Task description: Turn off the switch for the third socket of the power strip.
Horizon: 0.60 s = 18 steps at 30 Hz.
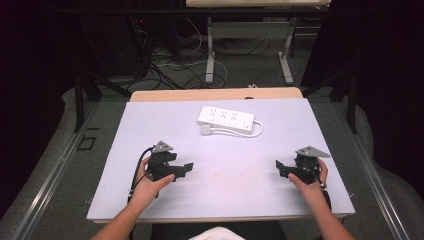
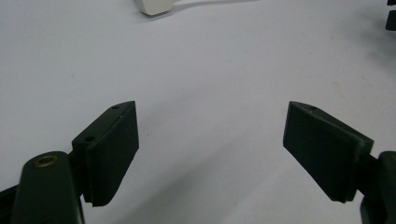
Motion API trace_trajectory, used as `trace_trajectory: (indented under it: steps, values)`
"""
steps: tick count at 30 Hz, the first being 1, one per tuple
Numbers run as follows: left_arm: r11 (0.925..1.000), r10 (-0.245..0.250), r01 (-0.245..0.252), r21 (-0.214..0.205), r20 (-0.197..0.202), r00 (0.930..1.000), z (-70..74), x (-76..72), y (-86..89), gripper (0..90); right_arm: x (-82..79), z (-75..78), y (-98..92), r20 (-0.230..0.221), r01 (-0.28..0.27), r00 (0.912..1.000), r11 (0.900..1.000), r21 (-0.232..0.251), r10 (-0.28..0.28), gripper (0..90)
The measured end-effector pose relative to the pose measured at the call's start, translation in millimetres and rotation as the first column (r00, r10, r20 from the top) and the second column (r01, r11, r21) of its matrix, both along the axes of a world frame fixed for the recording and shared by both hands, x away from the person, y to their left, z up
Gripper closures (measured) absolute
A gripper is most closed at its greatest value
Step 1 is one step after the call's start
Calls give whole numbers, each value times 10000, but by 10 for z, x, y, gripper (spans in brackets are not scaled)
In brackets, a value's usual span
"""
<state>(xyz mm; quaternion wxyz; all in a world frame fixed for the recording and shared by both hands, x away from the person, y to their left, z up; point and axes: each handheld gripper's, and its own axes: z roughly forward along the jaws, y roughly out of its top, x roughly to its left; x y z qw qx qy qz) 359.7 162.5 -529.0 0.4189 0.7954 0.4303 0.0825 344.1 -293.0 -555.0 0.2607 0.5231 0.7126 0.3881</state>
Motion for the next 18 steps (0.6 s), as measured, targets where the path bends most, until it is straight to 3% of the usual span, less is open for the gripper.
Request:
trace_trajectory:
  steps: [3, 9, 18]
  values:
    - [9997, 156, -158, -159, -100, 9998, -32, -3, 20, 169, 0, 0, 3, -5, -6, 10000, 10000, -2, 6, 102]
    - [9996, 260, -260, 103, 12, 9997, -79, -3, 53, 160, -2, 2, 11, -39, -34, 10000, 10000, 6, 34, 101]
    - [9991, 416, -417, 74, 141, 9990, -122, 6, 62, 127, -3, 6, 8, -13, -19, 10000, 10000, 76, 19, 101]
